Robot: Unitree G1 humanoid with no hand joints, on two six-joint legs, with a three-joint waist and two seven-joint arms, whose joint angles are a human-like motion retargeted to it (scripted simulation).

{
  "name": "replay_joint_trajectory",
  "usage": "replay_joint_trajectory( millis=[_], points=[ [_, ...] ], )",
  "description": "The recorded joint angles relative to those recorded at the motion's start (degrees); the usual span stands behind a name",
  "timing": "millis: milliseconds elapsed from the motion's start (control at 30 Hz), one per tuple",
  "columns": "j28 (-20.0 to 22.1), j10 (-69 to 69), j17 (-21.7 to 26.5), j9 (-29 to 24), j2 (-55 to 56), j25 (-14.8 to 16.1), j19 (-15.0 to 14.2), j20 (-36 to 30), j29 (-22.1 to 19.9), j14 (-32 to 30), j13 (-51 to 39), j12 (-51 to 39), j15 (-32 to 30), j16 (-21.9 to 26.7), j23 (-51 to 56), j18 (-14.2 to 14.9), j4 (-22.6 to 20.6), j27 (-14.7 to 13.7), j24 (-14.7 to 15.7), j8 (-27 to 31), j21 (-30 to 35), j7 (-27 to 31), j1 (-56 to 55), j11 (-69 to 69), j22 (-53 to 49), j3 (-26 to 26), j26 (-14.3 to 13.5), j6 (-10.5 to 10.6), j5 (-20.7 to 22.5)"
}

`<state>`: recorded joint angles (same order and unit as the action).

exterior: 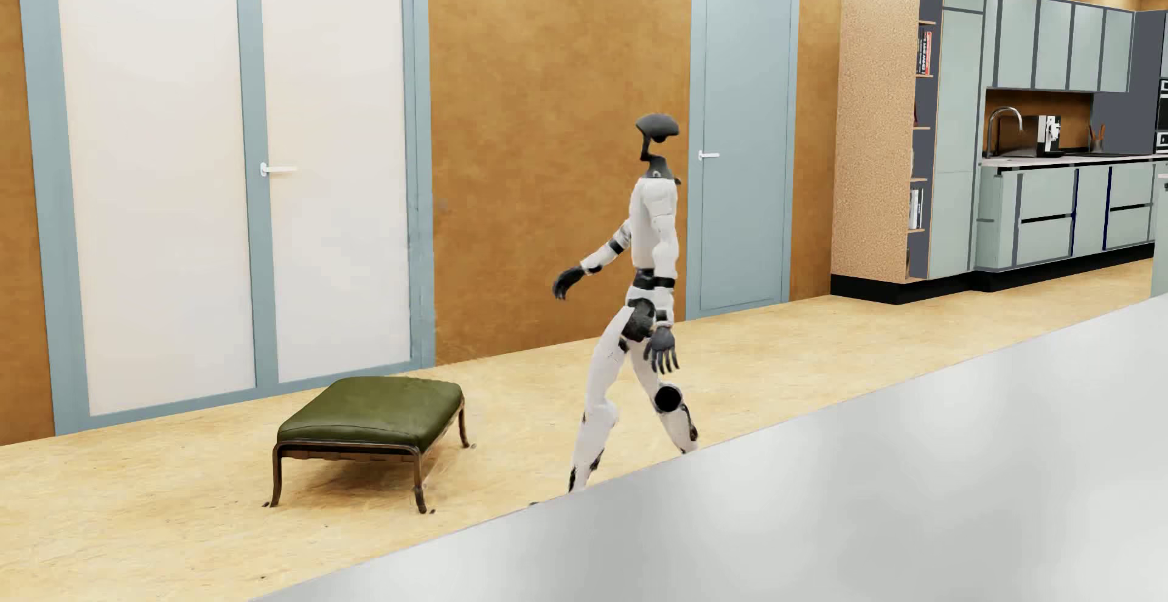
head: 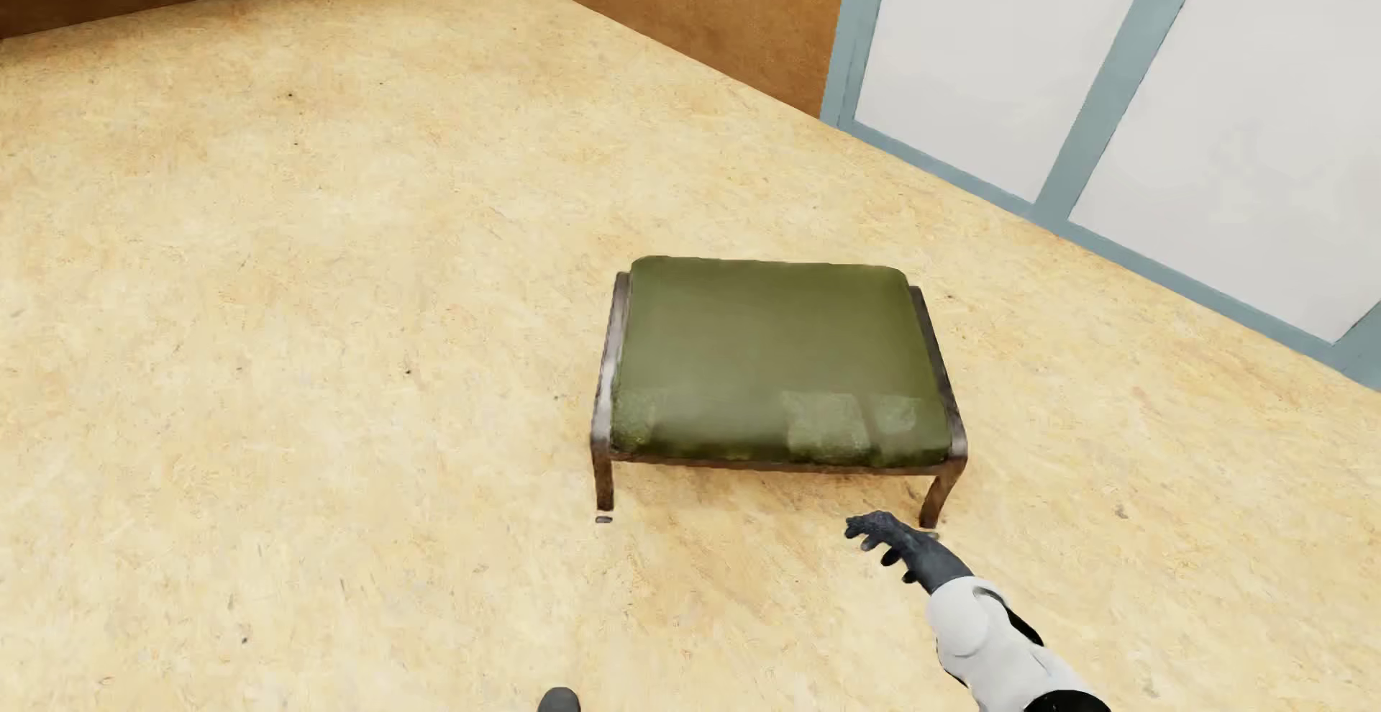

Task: Sit on the dark yellow chair

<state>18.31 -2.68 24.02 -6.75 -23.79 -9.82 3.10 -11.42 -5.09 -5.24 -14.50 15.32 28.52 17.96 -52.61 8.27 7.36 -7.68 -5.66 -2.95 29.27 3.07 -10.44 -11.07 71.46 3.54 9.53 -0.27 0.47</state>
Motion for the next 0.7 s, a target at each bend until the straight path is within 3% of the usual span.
replay_joint_trajectory(
  millis=[33,67,100,133,167,200,233,267,300,333,367,400,433,467,500,533,567,600,633,667,700],
  points=[
    [0.7,-1.14,0.0,0.33,-2.36,-0.45,-1.46,0.36,-1.44,-2.16,-0.15,2.09,1.54,0.42,1.59,4.35,1.35,0.42,1.53,0.6,0.3,3.77,-0.04,-1.14,0.09,0.13,-0.15,0.42,-0.49],
    [-0.96,-7.38,0.18,-0.2,-3.22,-1.0,-3.28,1.66,0.61,-4.99,0.3,2.7,2.55,0.27,3.43,6.81,0.49,-0.63,0.68,1.08,0.5,2.95,-0.54,-4.68,0.6,0.59,-1.55,0.42,-2.29],
    [-1.5,-12.45,-0.83,0.52,-1.35,-3.66,-3.66,2.35,1.61,-4.68,1.26,2.55,3.7,0.58,4.37,5.29,0.13,0.42,-0.5,2.22,-1.51,0.78,-1.34,-10.79,1.07,0.46,-1.1,-0.38,-4.04],
    [-0.77,-14.64,-2.06,-0.67,0.61,-3.15,-5.83,1.63,1.45,-0.94,2.38,1.26,0.99,0.77,3.19,4.56,-0.61,-1.21,-2.94,3.06,-3.28,-0.38,1.39,-19.66,2.02,0.13,-2.09,-0.89,-5.75],
    [-1.14,-13.58,-3.23,-1.76,5.4,-4.25,-9.08,1.95,0.72,1.29,3.22,0.09,-4.03,-0.12,-0.3,3.5,-0.26,-1.11,-4.24,3.61,-2.81,-2.59,6.38,-32.72,2.0,-1.22,-2.9,-0.22,-7.83],
    [-2.02,-12.08,-3.04,-1.27,12.54,-3.03,-11.53,0.66,3.9,2.68,4.81,-1.72,-8.28,-0.28,-0.74,2.07,-0.53,-1.16,-5.08,5.58,-2.94,-2.65,8.82,-44.92,1.27,-2.88,-1.73,0.13,-9.2],
    [-0.54,-11.54,-4.08,-1.99,19.77,-7.05,-8.13,-0.72,3.63,5.06,5.37,-4.28,-9.85,0.66,-4.01,1.19,-0.62,0.34,-7.52,5.53,-3.43,-3.96,11.29,-55.64,0.07,-3.9,-3.25,-0.02,-9.64],
    [-2.85,-10.36,-4.53,-2.58,25.28,-7.13,-5.08,-2.14,6.7,5.45,6.44,-7.04,-8.07,2.0,-6.42,-1.84,-1.15,-0.11,-9.11,5.21,-5.27,-6.17,14.08,-61.33,-2.13,-5.38,-2.96,0.63,-9.26],
    [-3.17,-8.17,-5.2,-3.85,30.99,-9.17,-4.43,-4.42,4.8,6.14,7.74,-10.27,-7.76,3.01,-8.87,-3.51,-1.8,1.55,-9.0,6.03,-6.1,-6.6,17.28,-63.27,-3.18,-6.24,-4.68,1.16,-9.03],
    [-3.05,-5.19,-6.2,-4.87,35.11,-9.09,-7.11,-5.87,4.53,7.7,9.12,-14.11,-6.07,4.79,-12.44,-3.43,-2.77,1.82,-10.58,5.63,-8.22,-8.19,20.89,-62.27,-2.95,-7.78,-5.83,0.92,-8.78],
    [-1.62,-2.41,-6.93,-4.97,38.59,-8.01,-7.95,-8.47,4.27,8.15,11.23,-16.69,-5.19,6.43,-14.8,-4.62,-3.31,2.16,-9.54,6.63,-9.74,-8.9,23.79,-56.71,-3.51,-9.01,-4.39,0.67,-7.56],
    [-2.21,1.3,-7.17,-5.37,40.25,-7.69,-6.94,-9.19,3.8,8.71,12.42,-19.4,-5.05,8.86,-17.32,-4.18,-4.17,2.7,-8.41,7.12,-11.5,-9.65,27.43,-47.9,-4.43,-10.1,-6.44,0.51,-6.18],
    [0.64,2.24,-6.92,-4.9,39.07,-7.16,-5.0,-11.1,3.83,10.24,14.86,-20.78,-7.02,11.25,-18.64,-4.46,-4.7,3.48,-8.78,6.66,-12.89,-10.06,29.89,-35.76,-4.87,-10.77,-4.94,0.14,-5.27],
    [-2.42,2.81,-5.82,-5.88,35.27,-7.41,2.15,-10.98,3.17,12.05,16.64,-22.29,-11.58,13.42,-18.92,-5.22,-6.38,2.65,-7.05,1.63,-13.31,-11.31,33.46,-23.46,-5.77,-10.89,-9.21,-0.5,-1.73],
    [-1.77,1.03,-5.37,-5.87,33.7,-8.53,11.28,-10.09,2.36,14.31,18.31,-23.67,-16.42,15.4,-19.07,-6.49,-8.15,3.42,-5.86,-4.24,-15.62,-13.33,34.29,-16.69,-6.42,-10.46,-8.97,-1.95,2.84],
    [-1.21,-2.35,-4.08,-5.81,32.59,-8.67,14.89,-9.59,3.54,15.34,19.51,-25.44,-14.84,16.56,-18.38,-8.11,-9.48,2.93,-4.81,-5.33,-17.52,-13.02,33.83,-14.79,-5.92,-9.64,-9.37,-2.58,4.87],
    [-0.82,-1.98,-2.02,-5.44,32.45,-7.86,15.69,-7.4,2.81,13.04,20.44,-24.0,-13.51,16.43,-18.09,-8.41,-11.24,4.24,-4.45,-1.82,-16.19,-11.6,35.13,-16.01,-7.42,-9.37,-8.64,-1.97,4.76],
    [1.61,-17.09,-0.22,-5.6,30.05,-6.16,14.07,-7.45,2.25,13.98,20.71,-23.0,-14.88,14.51,-18.25,-6.42,-9.3,4.06,-2.2,1.23,-16.4,-10.06,29.0,-13.99,-8.02,-9.58,-7.79,0.32,5.5],
    [2.29,-34.46,-0.03,-6.59,25.25,-4.44,14.97,-8.63,2.11,14.43,21.12,-22.74,-14.12,13.22,-17.83,-0.17,-5.77,4.35,-0.64,0.68,-17.53,-7.75,22.5,-9.6,-7.33,-8.86,-7.1,0.88,6.95],
    [1.1,-49.03,0.29,-7.82,24.41,-5.07,15.12,-7.49,1.13,15.02,19.87,-23.81,-11.36,12.73,-17.69,3.59,-3.33,5.76,-0.21,-1.25,-17.55,-9.34,16.9,-11.14,-6.58,-7.38,-6.39,0.35,6.71],
    [0.01,-57.95,1.5,-6.99,25.26,-3.43,12.37,-6.04,1.91,16.59,18.23,-22.27,-8.28,12.19,-17.16,1.99,-2.96,3.13,-2.04,-0.5,-15.97,-11.77,11.53,-12.99,-7.44,-6.19,-7.16,-0.45,4.73]
  ],
)
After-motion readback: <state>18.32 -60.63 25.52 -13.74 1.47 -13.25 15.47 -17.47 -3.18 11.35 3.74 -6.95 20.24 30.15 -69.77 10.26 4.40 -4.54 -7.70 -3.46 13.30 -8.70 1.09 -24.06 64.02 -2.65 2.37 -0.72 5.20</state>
